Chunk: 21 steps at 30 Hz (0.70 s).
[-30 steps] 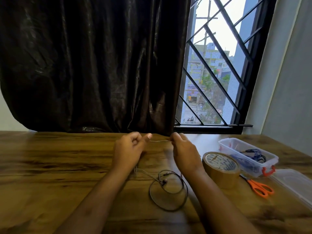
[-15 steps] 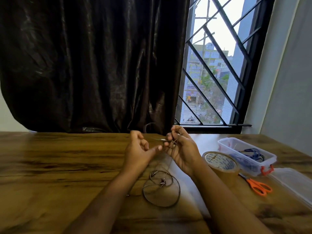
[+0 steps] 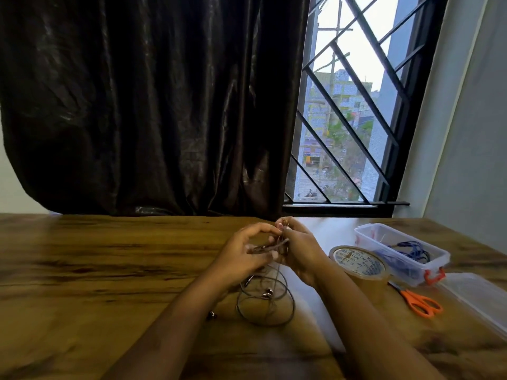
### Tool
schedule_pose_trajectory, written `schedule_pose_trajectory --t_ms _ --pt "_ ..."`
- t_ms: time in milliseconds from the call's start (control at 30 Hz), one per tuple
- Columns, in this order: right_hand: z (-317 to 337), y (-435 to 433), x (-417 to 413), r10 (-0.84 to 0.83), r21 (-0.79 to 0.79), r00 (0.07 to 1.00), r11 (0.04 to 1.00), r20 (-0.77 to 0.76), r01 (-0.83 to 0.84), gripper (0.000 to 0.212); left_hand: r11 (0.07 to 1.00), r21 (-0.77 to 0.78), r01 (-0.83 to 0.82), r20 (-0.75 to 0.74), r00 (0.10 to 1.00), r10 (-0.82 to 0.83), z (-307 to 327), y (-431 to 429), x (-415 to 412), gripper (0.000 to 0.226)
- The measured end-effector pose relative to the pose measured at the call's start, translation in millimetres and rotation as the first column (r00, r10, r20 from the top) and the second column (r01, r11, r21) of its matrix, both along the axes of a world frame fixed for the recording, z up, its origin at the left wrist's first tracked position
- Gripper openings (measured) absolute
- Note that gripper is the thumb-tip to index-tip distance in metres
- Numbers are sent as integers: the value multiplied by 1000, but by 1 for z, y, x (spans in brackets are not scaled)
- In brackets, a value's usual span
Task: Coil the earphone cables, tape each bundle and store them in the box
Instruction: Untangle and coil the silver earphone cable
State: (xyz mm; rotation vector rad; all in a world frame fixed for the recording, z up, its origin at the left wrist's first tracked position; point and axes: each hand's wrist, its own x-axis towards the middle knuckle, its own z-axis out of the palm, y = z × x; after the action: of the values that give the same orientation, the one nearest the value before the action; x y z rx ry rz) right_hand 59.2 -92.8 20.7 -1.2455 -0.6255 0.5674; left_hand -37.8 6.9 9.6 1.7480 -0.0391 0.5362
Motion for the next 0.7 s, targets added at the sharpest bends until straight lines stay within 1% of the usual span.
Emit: schedule_pose_trajectory --t_ms 67,100,167,200,267,333,367,400,433,467,500,567,600,667,700 --pt "-1 0 4 -49 3 998 999 -30 50 16 989 -44 -140 -11 990 140 -1 4 -1 27" --pt "0 0 6 -68 38 996 997 -55 70 18 976 -39 -214 -19 977 214 -2 9 0 24" --pt "1 0 9 -128 156 983 977 -133 148 22 951 -9 -308 -18 951 308 -3 19 0 19" --pt "3 -1 11 -168 225 968 952 -188 209 25 941 -1 -338 -7 941 338 -4 25 0 18" --pt "5 -5 16 -242 326 921 882 -305 339 29 912 -34 -409 25 912 410 -4 34 -1 12" --pt "4 -8 25 -332 344 874 823 -354 452 30 841 -75 -536 44 841 540 -5 44 -3 6" --pt "2 -8 29 -398 310 852 808 -340 501 31 798 -90 -596 46 797 602 -7 50 -4 7" --pt "-2 -7 32 -477 239 830 803 -289 545 32 763 -99 -638 45 764 644 -9 55 -5 9" --pt "-6 -5 34 -555 141 811 801 -187 581 33 739 -106 -665 43 740 672 -10 59 -5 10" --pt "-10 -2 35 -599 38 799 798 -59 601 34 722 -116 -682 44 722 690 -11 63 -6 12" --pt "-13 -1 34 -604 -42 795 794 57 606 35 707 -132 -695 52 707 705 -11 65 -7 13" --pt "-16 0 29 -551 -142 805 798 222 586 42 695 -154 -702 93 690 718 -11 67 -9 15" --pt "-17 -1 28 -512 -181 800 795 313 579 45 705 -144 -695 121 694 709 -10 66 -9 15" --pt "-17 -2 27 -422 -239 737 759 528 606 51 747 -91 -658 175 728 663 -6 59 -9 14" --pt "-18 -1 27 -387 -232 694 749 607 621 54 770 -40 -637 204 749 630 -5 53 -8 13"
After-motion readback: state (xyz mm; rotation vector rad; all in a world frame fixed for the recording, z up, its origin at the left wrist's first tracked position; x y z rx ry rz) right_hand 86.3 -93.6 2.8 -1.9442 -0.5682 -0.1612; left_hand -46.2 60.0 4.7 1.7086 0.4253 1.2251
